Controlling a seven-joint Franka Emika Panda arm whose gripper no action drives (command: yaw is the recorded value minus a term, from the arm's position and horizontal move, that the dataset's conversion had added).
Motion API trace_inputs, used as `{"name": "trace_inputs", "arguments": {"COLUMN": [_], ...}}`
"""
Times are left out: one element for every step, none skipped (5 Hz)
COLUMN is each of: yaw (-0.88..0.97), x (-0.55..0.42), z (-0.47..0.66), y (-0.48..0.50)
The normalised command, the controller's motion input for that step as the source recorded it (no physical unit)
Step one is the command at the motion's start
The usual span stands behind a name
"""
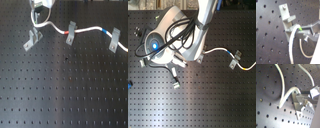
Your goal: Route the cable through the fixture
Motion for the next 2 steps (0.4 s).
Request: {"name": "trace_inputs", "arguments": {"yaw": [0.92,0.92], "x": [-0.019,-0.013], "z": [0.04,0.04], "y": [0.042,0.042]}}
